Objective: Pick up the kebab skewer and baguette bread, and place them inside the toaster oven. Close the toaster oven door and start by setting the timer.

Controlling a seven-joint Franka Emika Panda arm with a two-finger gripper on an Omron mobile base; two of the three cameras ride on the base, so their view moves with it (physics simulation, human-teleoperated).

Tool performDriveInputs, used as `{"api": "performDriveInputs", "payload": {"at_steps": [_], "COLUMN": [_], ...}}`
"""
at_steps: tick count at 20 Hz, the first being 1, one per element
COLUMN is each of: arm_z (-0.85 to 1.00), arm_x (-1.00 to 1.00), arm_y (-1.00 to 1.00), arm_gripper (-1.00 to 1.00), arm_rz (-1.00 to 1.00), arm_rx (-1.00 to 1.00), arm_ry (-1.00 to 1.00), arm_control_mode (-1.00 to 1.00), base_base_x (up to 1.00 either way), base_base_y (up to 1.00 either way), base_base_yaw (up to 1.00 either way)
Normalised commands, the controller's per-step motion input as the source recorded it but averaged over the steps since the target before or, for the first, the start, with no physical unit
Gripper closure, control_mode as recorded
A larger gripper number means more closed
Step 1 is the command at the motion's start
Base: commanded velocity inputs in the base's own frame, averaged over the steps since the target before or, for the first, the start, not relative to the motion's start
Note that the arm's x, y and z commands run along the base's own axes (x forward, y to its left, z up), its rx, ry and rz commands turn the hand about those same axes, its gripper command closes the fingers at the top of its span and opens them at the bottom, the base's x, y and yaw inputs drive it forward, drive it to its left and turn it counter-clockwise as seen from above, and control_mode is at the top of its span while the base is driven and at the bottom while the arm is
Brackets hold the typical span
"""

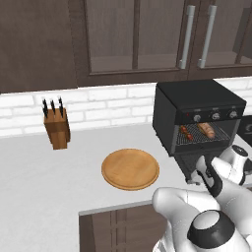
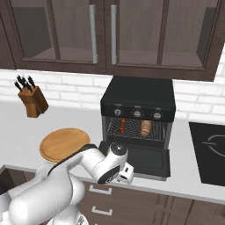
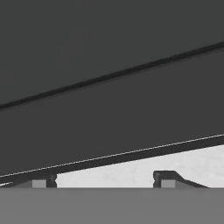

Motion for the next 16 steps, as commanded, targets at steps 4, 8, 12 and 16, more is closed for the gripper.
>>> {"api": "performDriveInputs", "payload": {"at_steps": [4, 8, 12, 16], "arm_z": [-0.40, -0.29, -0.17, -0.03], "arm_x": [0.00, 0.00, 0.04, 0.36], "arm_y": [0.72, 0.72, 0.73, 0.71], "arm_gripper": [-1.00, -1.00, -1.00, -1.00], "arm_rz": [0.00, 0.00, 0.00, -0.03], "arm_rx": [-0.01, -0.06, -0.08, -0.12], "arm_ry": [-0.22, -0.29, -0.29, -0.20], "arm_control_mode": [-1.00, -1.00, -1.00, -1.00], "base_base_x": [0.00, 0.00, 0.00, 0.00], "base_base_y": [0.00, 0.00, 0.00, 0.00], "base_base_yaw": [0.00, 0.00, 0.00, 0.00]}}
